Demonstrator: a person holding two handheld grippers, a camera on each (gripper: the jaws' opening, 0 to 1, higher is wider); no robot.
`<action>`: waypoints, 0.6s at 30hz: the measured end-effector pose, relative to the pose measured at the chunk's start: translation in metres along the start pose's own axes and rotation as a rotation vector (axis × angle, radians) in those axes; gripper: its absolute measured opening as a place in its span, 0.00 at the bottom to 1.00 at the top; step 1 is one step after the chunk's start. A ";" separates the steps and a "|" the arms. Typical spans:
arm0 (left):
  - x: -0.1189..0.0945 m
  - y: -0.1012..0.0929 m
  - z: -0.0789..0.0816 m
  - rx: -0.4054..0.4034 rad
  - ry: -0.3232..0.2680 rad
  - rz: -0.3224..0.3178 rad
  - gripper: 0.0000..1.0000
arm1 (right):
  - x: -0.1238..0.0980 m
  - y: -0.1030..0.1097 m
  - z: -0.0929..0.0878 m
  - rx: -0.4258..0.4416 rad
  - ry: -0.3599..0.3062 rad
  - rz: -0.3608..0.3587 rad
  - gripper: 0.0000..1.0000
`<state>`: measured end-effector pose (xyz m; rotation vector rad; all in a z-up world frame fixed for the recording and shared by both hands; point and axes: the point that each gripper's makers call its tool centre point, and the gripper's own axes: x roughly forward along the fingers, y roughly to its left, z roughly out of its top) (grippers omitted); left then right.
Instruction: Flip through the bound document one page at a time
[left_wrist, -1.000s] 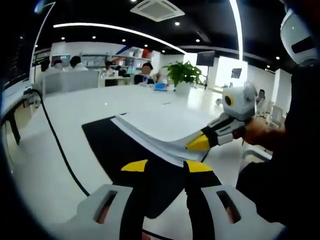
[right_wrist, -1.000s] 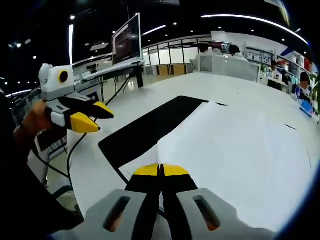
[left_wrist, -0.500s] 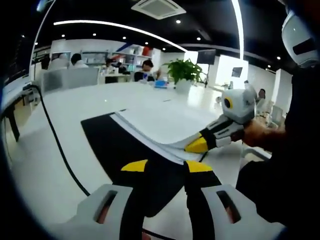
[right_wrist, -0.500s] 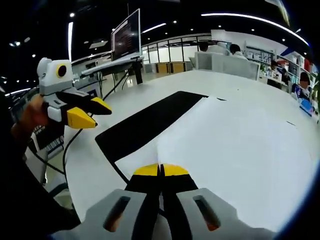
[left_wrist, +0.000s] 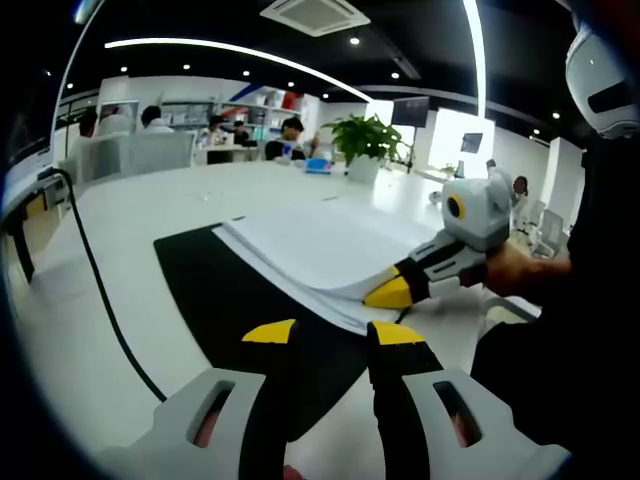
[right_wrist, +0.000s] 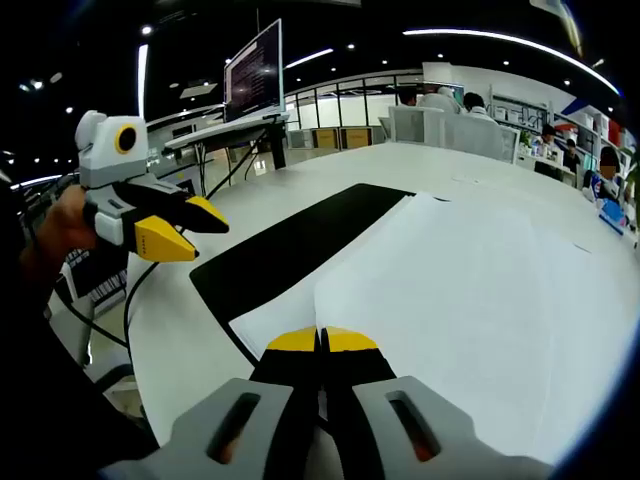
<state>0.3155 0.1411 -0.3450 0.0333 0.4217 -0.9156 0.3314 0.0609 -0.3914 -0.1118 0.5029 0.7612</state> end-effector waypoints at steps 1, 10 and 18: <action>0.000 0.000 -0.001 -0.001 0.002 -0.001 0.29 | 0.000 0.000 0.000 -0.002 -0.001 -0.001 0.02; 0.000 -0.002 -0.006 -0.012 0.009 0.003 0.29 | 0.000 0.000 0.001 -0.054 0.008 -0.033 0.02; 0.000 -0.001 -0.004 -0.009 0.010 0.005 0.29 | 0.001 0.000 0.001 -0.024 0.013 -0.011 0.02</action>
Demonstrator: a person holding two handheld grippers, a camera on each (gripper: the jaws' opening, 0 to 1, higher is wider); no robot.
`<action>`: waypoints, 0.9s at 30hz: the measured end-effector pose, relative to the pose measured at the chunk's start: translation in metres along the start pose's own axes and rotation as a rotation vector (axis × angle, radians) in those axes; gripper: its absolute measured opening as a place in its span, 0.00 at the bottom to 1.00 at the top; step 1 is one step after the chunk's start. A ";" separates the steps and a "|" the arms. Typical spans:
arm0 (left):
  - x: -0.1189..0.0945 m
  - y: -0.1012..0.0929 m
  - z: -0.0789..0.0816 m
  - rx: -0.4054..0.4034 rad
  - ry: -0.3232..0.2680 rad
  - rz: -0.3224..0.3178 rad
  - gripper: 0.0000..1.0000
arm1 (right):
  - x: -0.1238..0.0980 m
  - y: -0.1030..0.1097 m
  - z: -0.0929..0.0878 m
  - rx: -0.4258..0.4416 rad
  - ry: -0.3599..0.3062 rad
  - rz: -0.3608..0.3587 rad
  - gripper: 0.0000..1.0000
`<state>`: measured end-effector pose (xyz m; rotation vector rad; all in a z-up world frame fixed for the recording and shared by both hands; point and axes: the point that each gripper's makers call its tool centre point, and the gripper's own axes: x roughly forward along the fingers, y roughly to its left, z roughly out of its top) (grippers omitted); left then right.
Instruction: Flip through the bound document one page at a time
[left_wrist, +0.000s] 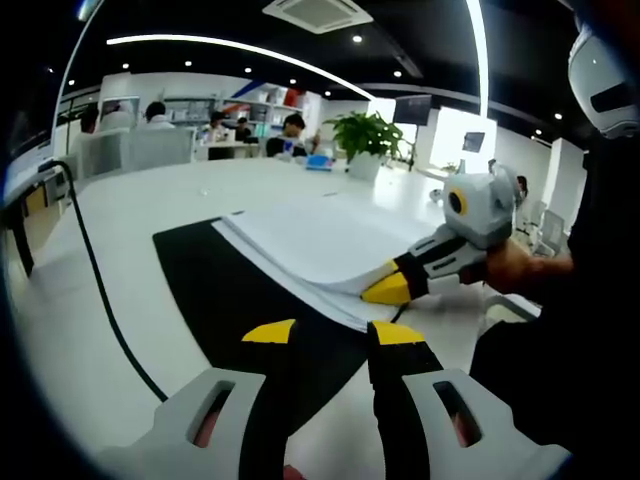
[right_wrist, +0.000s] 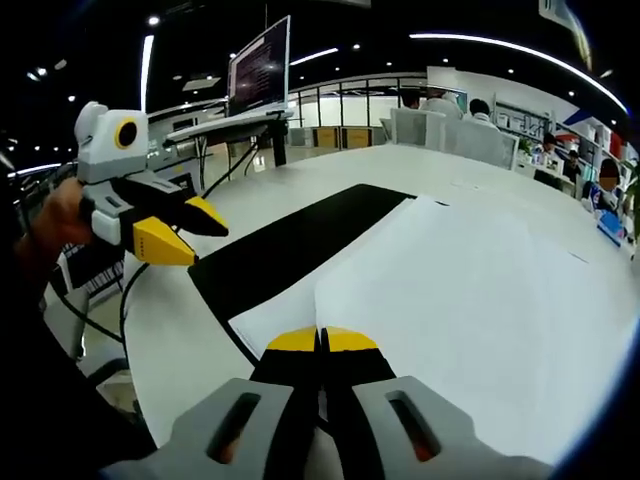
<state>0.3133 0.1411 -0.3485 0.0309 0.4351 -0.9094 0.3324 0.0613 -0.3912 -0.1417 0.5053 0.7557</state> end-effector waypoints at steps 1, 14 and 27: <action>0.000 0.000 0.000 0.002 0.001 -0.001 0.29 | 0.000 0.000 0.000 -0.002 -0.002 -0.003 0.02; 0.004 -0.003 0.001 0.011 0.010 -0.013 0.29 | 0.001 0.001 0.000 -0.012 -0.004 0.015 0.03; 0.004 -0.008 0.000 0.016 0.019 -0.015 0.29 | -0.001 0.008 0.000 0.025 0.005 0.076 0.11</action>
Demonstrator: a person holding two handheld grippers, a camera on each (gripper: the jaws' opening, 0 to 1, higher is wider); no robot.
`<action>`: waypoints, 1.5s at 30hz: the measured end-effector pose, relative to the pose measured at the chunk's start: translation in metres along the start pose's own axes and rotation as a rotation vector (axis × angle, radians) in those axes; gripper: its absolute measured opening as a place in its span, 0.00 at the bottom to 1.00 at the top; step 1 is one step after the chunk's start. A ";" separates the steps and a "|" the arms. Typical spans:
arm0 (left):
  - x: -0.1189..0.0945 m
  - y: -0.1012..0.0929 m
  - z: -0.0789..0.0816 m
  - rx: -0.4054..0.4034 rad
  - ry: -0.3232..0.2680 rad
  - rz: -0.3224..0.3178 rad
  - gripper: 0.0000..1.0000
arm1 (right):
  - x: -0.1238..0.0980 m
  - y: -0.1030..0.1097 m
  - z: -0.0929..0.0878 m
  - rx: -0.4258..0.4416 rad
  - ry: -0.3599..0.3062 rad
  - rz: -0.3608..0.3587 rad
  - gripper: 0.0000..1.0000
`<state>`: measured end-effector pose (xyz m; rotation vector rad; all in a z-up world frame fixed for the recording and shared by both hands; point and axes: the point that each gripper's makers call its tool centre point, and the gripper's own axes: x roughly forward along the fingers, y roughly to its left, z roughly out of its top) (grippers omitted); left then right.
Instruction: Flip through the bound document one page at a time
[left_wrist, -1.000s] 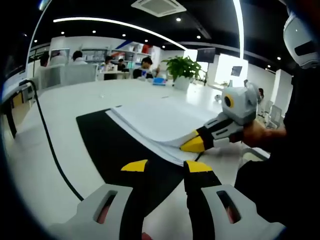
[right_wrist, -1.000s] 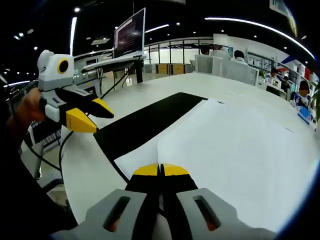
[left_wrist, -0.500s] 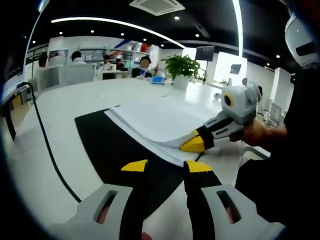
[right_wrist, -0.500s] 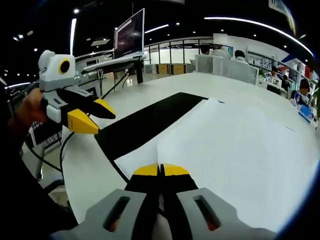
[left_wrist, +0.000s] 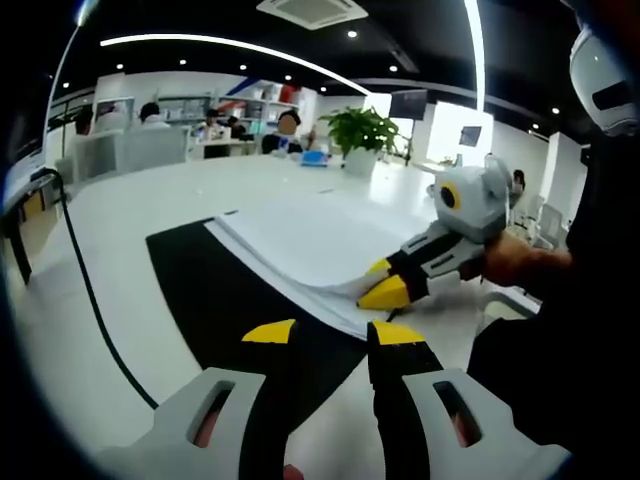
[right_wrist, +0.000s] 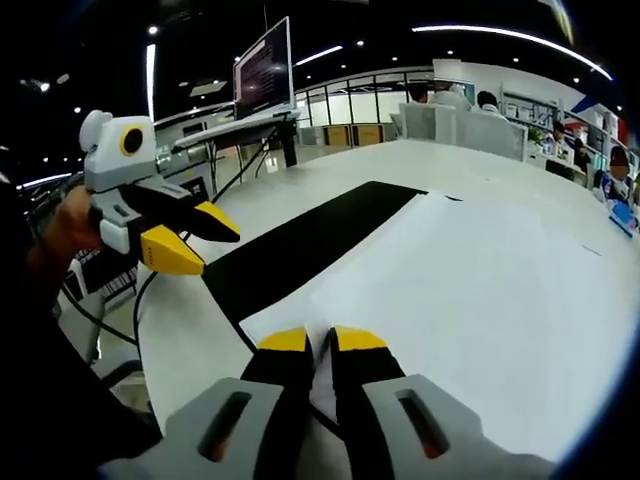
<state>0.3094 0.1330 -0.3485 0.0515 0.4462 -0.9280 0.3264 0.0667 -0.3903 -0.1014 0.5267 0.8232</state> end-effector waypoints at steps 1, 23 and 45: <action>0.000 -0.001 0.000 0.001 0.001 -0.002 0.29 | 0.000 0.001 0.000 0.001 0.000 0.004 0.12; 0.000 -0.004 0.007 -0.007 -0.017 -0.014 0.30 | -0.001 0.008 0.000 -0.011 0.000 0.040 0.19; 0.005 -0.005 0.001 -0.025 -0.004 -0.019 0.30 | -0.002 0.011 0.000 -0.005 0.000 0.081 0.23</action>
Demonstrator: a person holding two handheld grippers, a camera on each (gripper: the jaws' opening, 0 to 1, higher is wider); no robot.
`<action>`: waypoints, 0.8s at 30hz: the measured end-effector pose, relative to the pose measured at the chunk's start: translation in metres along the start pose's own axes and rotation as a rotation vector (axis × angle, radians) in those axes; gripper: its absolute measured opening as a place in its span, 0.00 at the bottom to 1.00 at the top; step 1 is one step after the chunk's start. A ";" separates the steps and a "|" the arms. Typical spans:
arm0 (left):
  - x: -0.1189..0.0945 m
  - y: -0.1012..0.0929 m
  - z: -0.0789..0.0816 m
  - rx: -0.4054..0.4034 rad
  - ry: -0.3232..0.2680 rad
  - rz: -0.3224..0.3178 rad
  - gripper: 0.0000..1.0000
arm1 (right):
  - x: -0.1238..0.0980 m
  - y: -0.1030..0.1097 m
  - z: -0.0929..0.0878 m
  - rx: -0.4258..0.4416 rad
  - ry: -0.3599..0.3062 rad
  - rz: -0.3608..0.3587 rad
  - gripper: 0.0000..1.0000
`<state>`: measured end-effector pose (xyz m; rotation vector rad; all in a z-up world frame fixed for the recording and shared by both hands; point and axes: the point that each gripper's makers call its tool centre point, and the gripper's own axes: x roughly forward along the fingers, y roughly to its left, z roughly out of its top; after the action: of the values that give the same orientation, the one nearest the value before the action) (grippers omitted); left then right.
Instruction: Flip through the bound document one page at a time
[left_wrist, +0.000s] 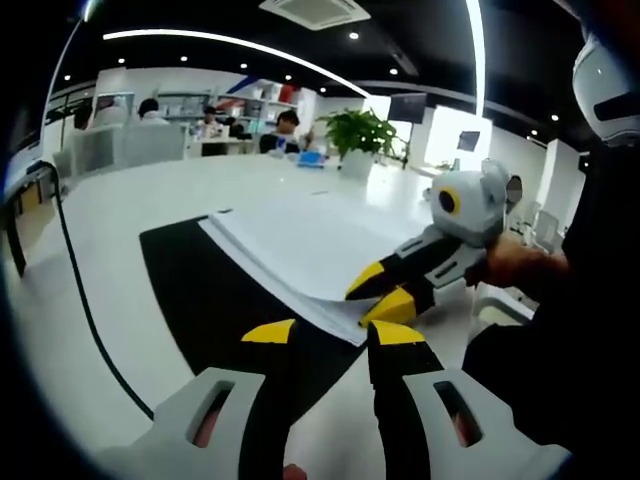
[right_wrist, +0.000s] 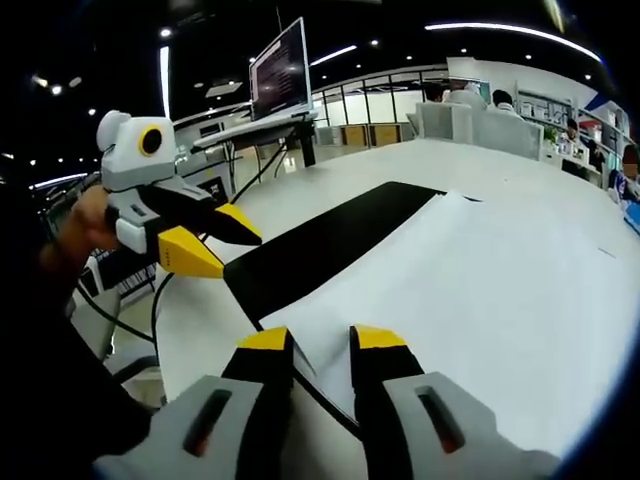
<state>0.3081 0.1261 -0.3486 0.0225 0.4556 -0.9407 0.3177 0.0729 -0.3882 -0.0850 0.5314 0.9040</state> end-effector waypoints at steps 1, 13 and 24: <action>0.001 0.000 0.000 0.000 0.002 0.000 0.30 | 0.000 0.000 0.000 0.004 0.000 0.003 0.24; 0.010 -0.005 0.005 0.004 0.004 -0.010 0.29 | -0.002 0.004 0.000 0.025 -0.011 0.060 0.28; 0.013 -0.007 0.003 -0.002 0.016 -0.012 0.30 | -0.005 0.012 0.001 0.047 -0.030 0.142 0.39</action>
<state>0.3107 0.1112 -0.3497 0.0259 0.4719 -0.9528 0.3063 0.0774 -0.3831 0.0088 0.5351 1.0287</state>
